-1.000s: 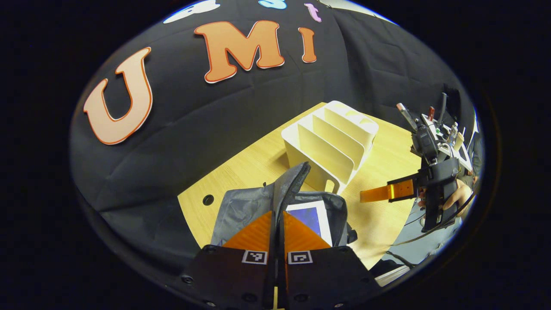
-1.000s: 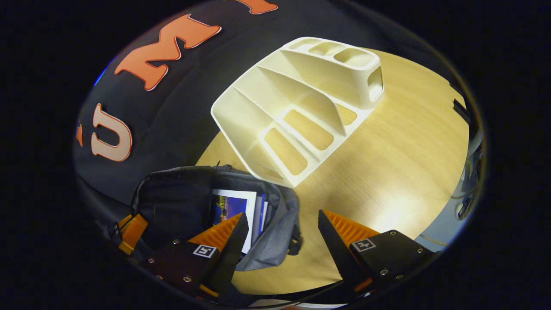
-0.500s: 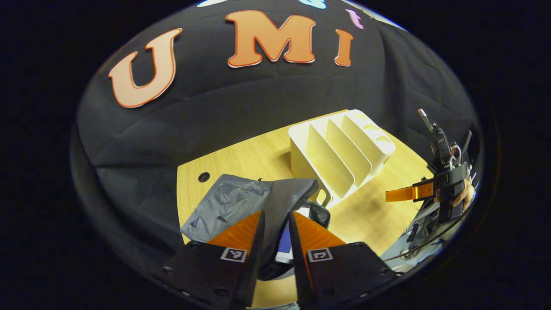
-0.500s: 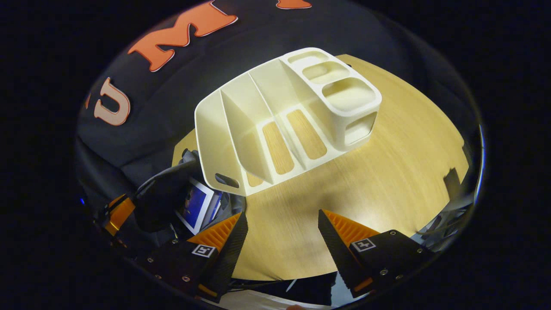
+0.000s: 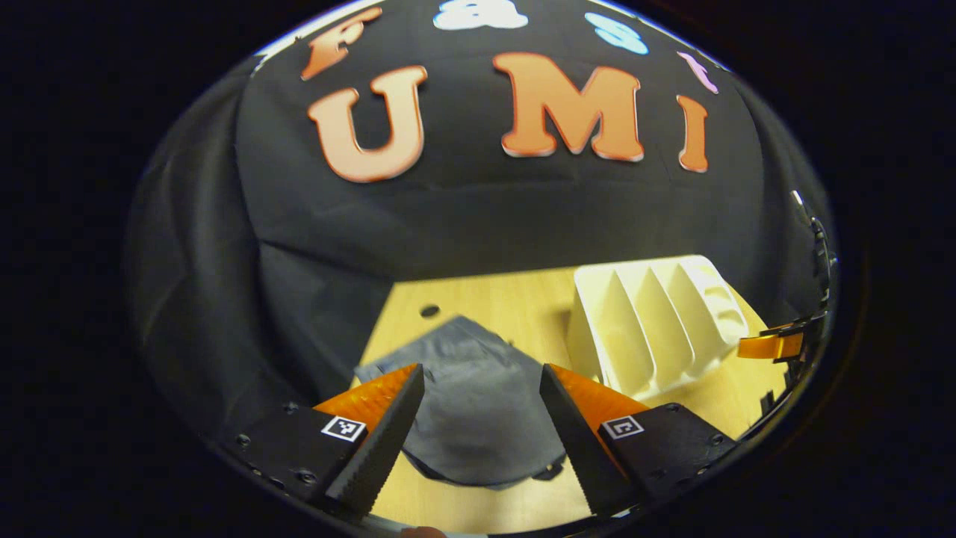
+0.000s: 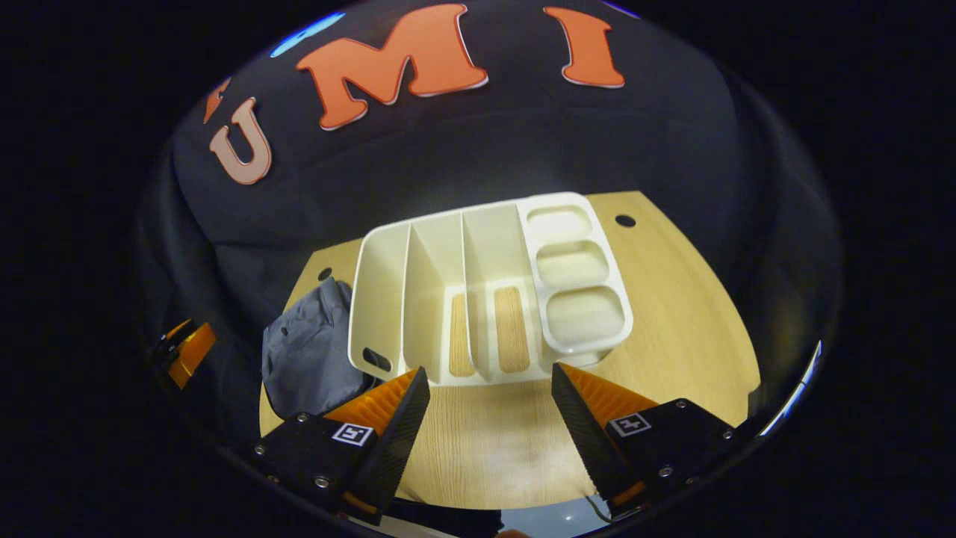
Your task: Open the schoolbag, grab two books from the bookshelf and put them into the schoolbag.
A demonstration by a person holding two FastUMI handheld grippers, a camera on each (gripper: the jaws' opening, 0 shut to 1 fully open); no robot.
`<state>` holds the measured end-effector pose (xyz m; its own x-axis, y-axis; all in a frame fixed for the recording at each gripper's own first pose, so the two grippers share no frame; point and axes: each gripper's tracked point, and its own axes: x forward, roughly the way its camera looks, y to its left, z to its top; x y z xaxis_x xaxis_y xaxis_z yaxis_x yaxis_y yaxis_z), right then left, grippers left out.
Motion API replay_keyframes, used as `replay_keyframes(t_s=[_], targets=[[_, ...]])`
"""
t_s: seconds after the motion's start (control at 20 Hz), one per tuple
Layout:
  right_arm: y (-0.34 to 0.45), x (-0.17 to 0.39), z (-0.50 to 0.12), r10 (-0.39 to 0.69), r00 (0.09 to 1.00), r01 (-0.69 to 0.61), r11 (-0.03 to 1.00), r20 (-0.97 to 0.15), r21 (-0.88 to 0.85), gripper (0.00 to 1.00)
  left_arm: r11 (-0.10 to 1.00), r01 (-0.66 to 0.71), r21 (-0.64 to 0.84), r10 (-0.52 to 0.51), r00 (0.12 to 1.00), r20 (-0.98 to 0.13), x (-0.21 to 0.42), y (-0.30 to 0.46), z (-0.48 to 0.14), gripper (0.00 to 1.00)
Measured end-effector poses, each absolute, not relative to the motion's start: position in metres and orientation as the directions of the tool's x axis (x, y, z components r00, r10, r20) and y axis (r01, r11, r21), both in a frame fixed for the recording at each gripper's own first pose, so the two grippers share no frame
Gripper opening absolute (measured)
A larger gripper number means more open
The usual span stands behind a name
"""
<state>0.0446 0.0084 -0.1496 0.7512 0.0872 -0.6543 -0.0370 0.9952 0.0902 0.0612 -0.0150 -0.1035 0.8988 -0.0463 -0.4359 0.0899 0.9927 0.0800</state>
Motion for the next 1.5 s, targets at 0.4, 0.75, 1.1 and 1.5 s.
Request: replay_keyframes(t_s=[0.4, 0.75, 1.1, 1.5], targets=[[0.004, 0.049, 0.013, 0.051, 0.973, -0.063, 0.997, -0.225, -0.046, 0.98, 0.994, 0.105, -0.036, -0.106, 0.994, -0.023, 0.051, -0.044, 0.057, 0.98], [0.014, 0.03, 0.05, 0.073, 0.997, -0.074, 0.996, -0.021, -0.048, 0.97, 0.988, 0.147, -0.035, -0.147, 0.989, 0.005, 0.047, -0.069, 0.059, 0.97], [0.0, 0.015, 0.048, 0.037, 0.999, -0.037, 0.999, -0.02, 0.0, 0.97, 0.988, 0.146, -0.043, -0.146, 0.989, -0.004, 0.054, -0.076, 0.046, 0.97], [-0.003, 0.012, 0.045, 0.044, 0.999, -0.044, 0.999, -0.021, 0.016, 1.0, 0.99, 0.133, -0.038, -0.133, 0.991, 0.0, 0.047, -0.07, 0.048, 0.97]])
